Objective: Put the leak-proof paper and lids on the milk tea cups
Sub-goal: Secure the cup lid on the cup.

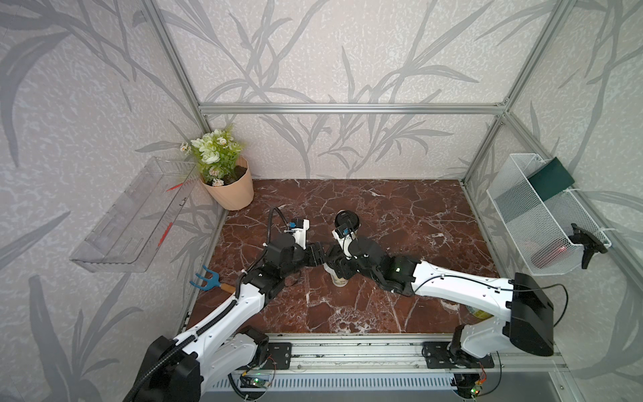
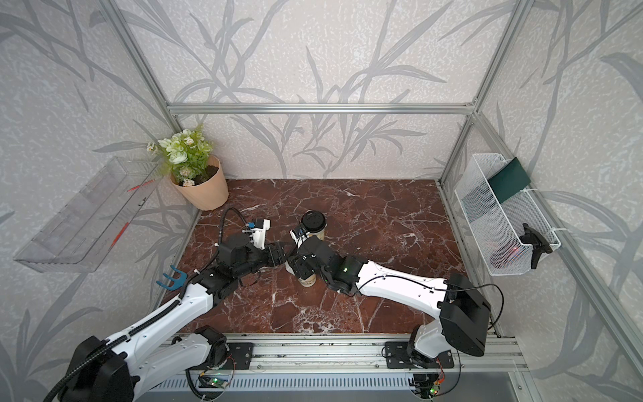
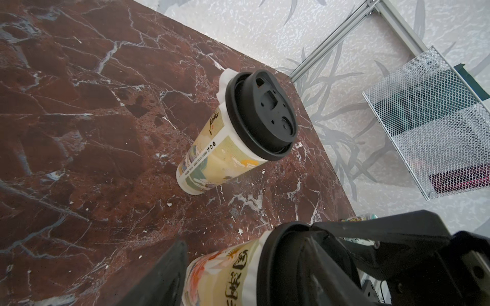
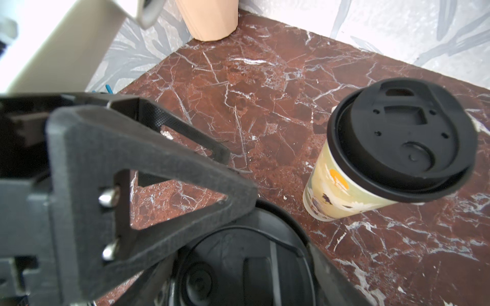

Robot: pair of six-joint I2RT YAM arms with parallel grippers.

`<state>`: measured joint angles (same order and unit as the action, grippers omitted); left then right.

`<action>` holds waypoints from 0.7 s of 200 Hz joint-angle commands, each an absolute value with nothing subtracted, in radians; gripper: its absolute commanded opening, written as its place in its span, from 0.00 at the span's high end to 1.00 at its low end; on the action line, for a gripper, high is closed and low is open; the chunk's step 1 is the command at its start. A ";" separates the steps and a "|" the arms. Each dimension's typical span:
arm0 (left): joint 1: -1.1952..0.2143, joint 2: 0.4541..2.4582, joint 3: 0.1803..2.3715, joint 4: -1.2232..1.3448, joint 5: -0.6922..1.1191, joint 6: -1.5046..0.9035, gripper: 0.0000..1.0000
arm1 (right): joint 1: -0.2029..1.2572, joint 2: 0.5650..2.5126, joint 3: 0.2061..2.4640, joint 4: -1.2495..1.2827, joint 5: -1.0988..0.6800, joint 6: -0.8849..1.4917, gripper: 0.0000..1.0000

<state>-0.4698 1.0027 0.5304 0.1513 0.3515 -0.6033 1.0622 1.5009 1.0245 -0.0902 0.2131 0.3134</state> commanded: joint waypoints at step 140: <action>-0.595 1.028 0.383 0.132 0.399 -0.567 0.33 | 1.169 1.751 0.687 -0.186 0.183 0.438 0.34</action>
